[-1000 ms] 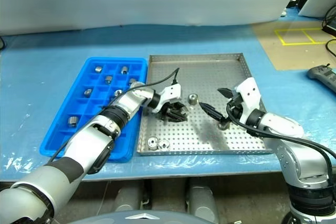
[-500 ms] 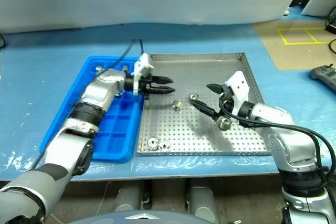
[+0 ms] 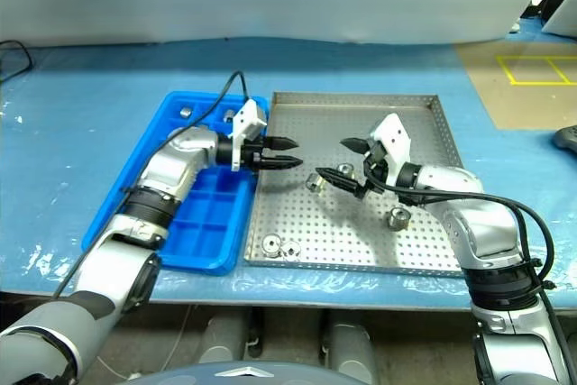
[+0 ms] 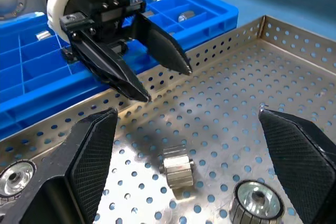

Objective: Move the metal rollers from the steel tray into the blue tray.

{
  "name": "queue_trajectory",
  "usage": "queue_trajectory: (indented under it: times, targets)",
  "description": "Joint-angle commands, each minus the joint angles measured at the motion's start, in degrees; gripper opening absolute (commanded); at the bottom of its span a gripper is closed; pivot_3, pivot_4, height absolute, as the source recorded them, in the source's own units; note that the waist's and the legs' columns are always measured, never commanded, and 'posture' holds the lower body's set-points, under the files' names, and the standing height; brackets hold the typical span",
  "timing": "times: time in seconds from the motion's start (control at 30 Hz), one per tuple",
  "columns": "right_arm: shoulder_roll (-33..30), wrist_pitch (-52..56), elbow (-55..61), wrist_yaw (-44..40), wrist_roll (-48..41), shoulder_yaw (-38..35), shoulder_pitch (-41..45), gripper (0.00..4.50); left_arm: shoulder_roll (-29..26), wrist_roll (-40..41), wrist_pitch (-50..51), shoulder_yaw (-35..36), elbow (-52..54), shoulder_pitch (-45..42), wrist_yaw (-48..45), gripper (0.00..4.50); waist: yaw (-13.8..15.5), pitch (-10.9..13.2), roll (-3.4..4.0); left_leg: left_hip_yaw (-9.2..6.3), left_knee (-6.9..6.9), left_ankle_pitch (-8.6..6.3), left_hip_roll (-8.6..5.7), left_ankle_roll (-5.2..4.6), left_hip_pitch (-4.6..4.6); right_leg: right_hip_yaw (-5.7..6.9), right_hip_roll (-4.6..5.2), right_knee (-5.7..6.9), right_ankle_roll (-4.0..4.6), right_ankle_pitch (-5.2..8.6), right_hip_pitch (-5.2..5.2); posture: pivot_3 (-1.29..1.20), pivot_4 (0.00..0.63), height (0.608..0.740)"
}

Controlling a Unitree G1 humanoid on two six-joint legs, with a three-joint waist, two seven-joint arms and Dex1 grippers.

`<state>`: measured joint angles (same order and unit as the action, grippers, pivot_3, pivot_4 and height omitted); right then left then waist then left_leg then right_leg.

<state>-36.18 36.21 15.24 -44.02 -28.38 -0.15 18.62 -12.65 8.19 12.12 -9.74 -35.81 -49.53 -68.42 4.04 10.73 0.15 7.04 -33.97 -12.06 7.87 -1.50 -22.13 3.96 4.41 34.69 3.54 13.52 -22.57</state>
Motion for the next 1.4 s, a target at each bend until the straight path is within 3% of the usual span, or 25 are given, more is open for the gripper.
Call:
queue_trajectory:
  times: [0.03, 0.07, 0.2, 0.6, 0.77, 0.9, 1.0, 1.07, 1.13, 1.27, 1.4]
  targets:
    - [0.2, -0.7, 3.5, 1.0, -0.4, -2.0, -1.0, 4.50, 0.7, -4.0, -6.8, -3.7, -4.2, -2.0, -0.6, 3.93, -0.2, 0.0, 0.00, 0.00, 0.00, 0.00, 0.00, 0.00, -0.01, 0.00, 0.00, 0.02, 0.00, 0.00, -0.02, -0.08, 0.150, 0.740]
    - [0.3, -0.6, 3.9, 1.4, -0.5, -2.2, -1.3, 4.50, 1.5, -4.5, -7.5, -4.6, -5.7, -2.2, -0.9, 4.22, -0.2, 0.0, 0.00, 0.00, 0.00, 0.00, 0.01, 0.01, 0.00, 0.00, 0.00, 0.03, 0.00, 0.00, -0.03, -0.10, 0.150, 0.740]
    - [0.2, -0.4, 5.1, 2.4, -0.8, -3.0, -2.6, 4.50, 3.5, -5.5, -9.4, -6.1, -9.0, -2.9, -2.3, 4.22, -0.3, 0.0, 0.00, 0.02, 0.01, 0.01, 0.02, 0.02, 0.01, -0.01, -0.01, 0.03, -0.01, 0.00, -0.03, -0.12, 0.150, 0.740]
    - [0.3, -0.4, 6.5, 4.2, -0.7, -3.8, -4.7, 4.50, 6.7, -10.0, -16.5, -5.1, -22.8, -7.3, 4.7, 4.22, -0.4, 0.0, 0.01, 0.02, 0.00, 0.01, 0.02, 0.02, 0.12, -0.01, -0.01, 0.03, -0.01, -0.01, 0.08, -0.15, 0.150, 0.740]
    - [0.2, -0.7, 6.4, 4.4, -0.7, -4.1, -5.1, 4.50, 7.0, -9.6, -15.5, -4.6, -23.3, -7.3, 2.6, 2.98, -0.4, 0.0, 0.02, 0.02, 0.00, 0.01, 0.02, 0.02, 0.24, -0.01, 0.00, 0.00, -0.01, -0.01, 0.22, -0.15, 0.150, 0.740]
    - [0.3, -0.9, 6.3, 4.5, -0.3, -3.7, -5.3, 4.50, 7.2, -8.8, -14.3, -4.0, -22.5, -6.9, 0.6, 2.98, -0.4, 0.0, 0.02, 0.02, 0.00, 0.01, 0.02, 0.02, 0.24, -0.01, 0.00, 0.01, -0.01, -0.01, 0.21, -0.15, 0.150, 0.740]
    - [0.4, -0.9, 6.3, 4.6, -0.3, -3.5, -5.1, 4.50, 6.9, -9.5, -14.8, -3.9, -22.6, -6.8, 0.8, 2.45, -0.4, 0.0, 0.02, 0.02, 0.00, 0.01, 0.02, 0.01, 0.24, -0.01, 0.00, 0.00, -0.01, -0.01, 0.21, -0.14, 0.150, 0.740]
    - [0.4, -1.0, 6.0, 4.6, -0.2, -3.4, -4.9, 4.50, 7.0, -9.6, -14.6, -3.5, -23.0, -7.1, 2.1, 1.85, -0.4, 0.0, 0.02, 0.02, 0.01, 0.01, 0.02, 0.01, 0.24, -0.01, 0.00, 0.00, -0.01, -0.01, 0.21, -0.14, 0.150, 0.740]
    - [0.5, -1.0, 5.9, 4.5, -0.2, -3.3, -4.7, 4.50, 6.7, -8.9, -13.6, -3.2, -22.3, -6.8, 0.5, 1.85, -0.4, 0.0, 0.02, 0.02, 0.01, 0.01, 0.02, 0.01, 0.24, -0.01, 0.00, 0.01, -0.01, -0.01, 0.21, -0.14, 0.150, 0.740]
    - [0.7, -1.2, 5.4, 4.4, -0.1, -3.1, -4.3, 4.50, 5.6, -9.5, -14.4, -3.3, -21.1, -5.2, 0.2, 1.11, -0.4, 0.0, 0.02, 0.02, 0.01, 0.01, 0.02, 0.01, 0.25, -0.01, 0.00, 0.00, -0.02, 0.00, 0.21, -0.13, 0.150, 0.740]
    - [0.9, -1.0, 5.6, 4.3, -0.3, -2.9, -4.0, 4.50, 4.7, -8.4, -13.5, -1.9, -19.7, -5.2, 0.7, 1.11, -0.9, 0.0, 0.02, 0.02, 0.02, 0.01, 0.03, 0.02, 0.25, -0.01, 0.00, 0.02, -0.01, 0.00, 0.20, -0.12, 0.150, 0.740]
